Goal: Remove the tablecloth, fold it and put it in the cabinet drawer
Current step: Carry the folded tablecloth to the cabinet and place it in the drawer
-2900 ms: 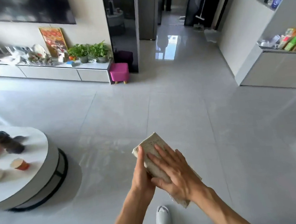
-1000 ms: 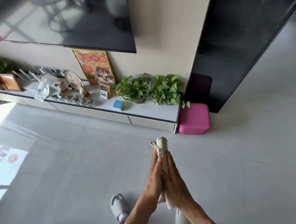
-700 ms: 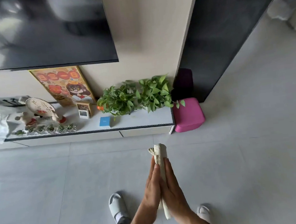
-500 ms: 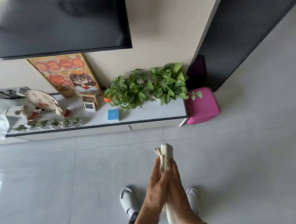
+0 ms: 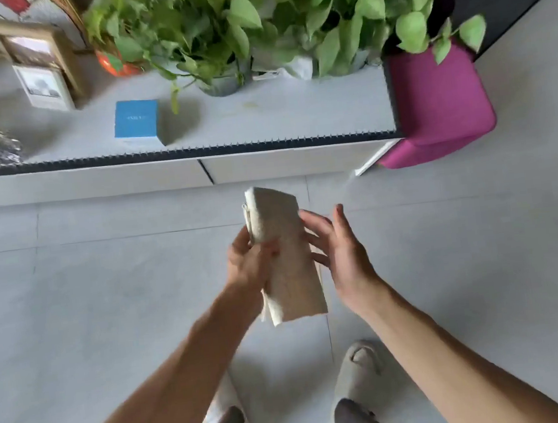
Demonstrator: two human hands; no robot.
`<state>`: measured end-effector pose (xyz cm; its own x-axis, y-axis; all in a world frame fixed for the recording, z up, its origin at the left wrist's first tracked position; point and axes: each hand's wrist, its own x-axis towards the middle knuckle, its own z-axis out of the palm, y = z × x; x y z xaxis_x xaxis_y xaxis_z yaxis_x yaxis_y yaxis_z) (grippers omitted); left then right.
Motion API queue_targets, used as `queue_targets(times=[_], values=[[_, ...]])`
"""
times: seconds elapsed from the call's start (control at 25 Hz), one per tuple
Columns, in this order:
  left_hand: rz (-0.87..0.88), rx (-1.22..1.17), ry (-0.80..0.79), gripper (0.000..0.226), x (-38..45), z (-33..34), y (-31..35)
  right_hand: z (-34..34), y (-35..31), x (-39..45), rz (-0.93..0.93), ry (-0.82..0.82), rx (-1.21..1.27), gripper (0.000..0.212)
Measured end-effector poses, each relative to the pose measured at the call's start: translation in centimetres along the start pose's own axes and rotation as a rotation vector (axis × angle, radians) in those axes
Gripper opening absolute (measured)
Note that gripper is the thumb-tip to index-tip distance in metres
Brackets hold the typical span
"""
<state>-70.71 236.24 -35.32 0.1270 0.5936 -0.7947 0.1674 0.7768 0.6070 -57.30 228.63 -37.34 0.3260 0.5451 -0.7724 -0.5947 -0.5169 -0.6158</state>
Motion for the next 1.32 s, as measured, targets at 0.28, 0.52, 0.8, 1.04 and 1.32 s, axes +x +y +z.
queue_targets(times=[0.28,0.52,0.8,1.04,1.32], values=[[0.022,0.143,0.07,0.024,18.8,-3.0,-5.1,-3.5,3.3,22.2,0.001,0.067,0.638,0.069],[0.134,0.363,-0.014,0.014,25.1,-4.7,-7.9,-1.7,6.5,32.2,0.048,0.076,0.581,0.054],[0.265,0.4,-0.12,0.05,22.4,-5.9,-5.0,-1.4,5.1,34.9,0.048,0.016,0.828,0.057],[0.344,0.334,-0.275,0.047,19.8,-5.8,-4.6,-1.3,4.8,35.7,0.004,0.02,0.799,0.046],[0.413,0.162,-0.521,0.058,19.4,-4.6,-3.5,-3.5,9.4,30.9,0.1,-0.015,0.471,0.04]])
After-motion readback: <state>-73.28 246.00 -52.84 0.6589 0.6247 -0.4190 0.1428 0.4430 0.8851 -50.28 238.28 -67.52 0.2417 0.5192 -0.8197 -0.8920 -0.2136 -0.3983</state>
